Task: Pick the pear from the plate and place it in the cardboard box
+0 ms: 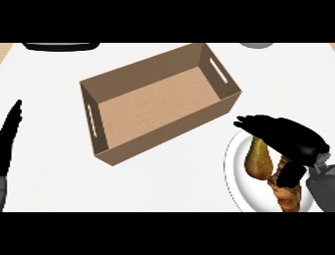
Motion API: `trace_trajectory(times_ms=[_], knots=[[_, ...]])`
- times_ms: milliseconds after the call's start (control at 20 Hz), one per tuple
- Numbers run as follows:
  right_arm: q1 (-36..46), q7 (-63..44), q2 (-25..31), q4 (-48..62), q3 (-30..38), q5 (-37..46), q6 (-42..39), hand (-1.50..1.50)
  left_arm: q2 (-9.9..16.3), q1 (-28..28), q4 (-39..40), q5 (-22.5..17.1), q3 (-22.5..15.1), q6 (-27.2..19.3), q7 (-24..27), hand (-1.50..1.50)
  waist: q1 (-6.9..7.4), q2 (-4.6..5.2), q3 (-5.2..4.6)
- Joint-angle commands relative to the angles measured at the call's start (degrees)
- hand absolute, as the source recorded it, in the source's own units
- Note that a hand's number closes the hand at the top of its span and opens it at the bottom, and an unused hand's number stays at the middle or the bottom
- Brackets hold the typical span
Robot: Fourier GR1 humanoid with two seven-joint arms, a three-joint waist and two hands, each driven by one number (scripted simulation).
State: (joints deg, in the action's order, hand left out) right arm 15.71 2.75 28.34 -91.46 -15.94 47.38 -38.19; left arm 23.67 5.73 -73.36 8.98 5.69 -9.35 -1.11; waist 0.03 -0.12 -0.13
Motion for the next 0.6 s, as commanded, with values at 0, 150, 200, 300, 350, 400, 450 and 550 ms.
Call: trace_trajectory(times_ms=[0,150,200,300,350,400,450,550], knots=[[-1.91,-4.71,-2.36,-3.91,-1.77,2.85,-3.18,-1.50,-1.02,3.11,-1.76,2.15,-0.95,-0.32,-4.14,0.00,-0.17,0.05,0.13],[-4.84,-7.68,-4.44,-2.85,-3.70,6.87,-0.49,-1.50,-1.76,-0.77,-4.87,2.14,-0.52,-0.64,-3.37,0.00,0.03,0.02,0.14],[-2.50,-3.89,-3.40,2.43,-2.91,7.58,0.51,-1.50,-3.23,0.77,-2.52,3.09,-1.10,-1.24,-3.16,0.00,0.09,0.12,0.14],[-0.34,-9.13,-7.61,5.90,-4.19,9.49,0.61,-1.50,2.46,2.51,-2.42,-0.52,2.98,3.92,-4.29,0.00,0.44,0.17,0.15],[3.00,-5.38,-7.48,9.27,-2.13,8.92,0.22,-1.50,-2.16,0.04,-4.10,2.48,0.21,0.60,-3.68,0.00,0.39,0.15,0.14],[-0.84,-3.84,-5.32,7.21,-2.73,10.39,1.94,-1.50,0.08,3.22,3.09,1.09,3.17,2.99,-0.25,0.00,0.01,0.17,0.13],[-0.50,-2.43,-4.58,8.27,-2.10,10.84,1.56,-1.50,-0.31,0.51,-2.42,2.15,2.50,2.30,-2.50,0.00,0.17,0.12,0.14],[-0.66,-5.57,-9.22,11.06,-2.86,13.24,7.28,1.50,0.10,1.76,-3.53,0.86,3.12,3.89,-4.71,0.00,0.19,0.15,0.14]])
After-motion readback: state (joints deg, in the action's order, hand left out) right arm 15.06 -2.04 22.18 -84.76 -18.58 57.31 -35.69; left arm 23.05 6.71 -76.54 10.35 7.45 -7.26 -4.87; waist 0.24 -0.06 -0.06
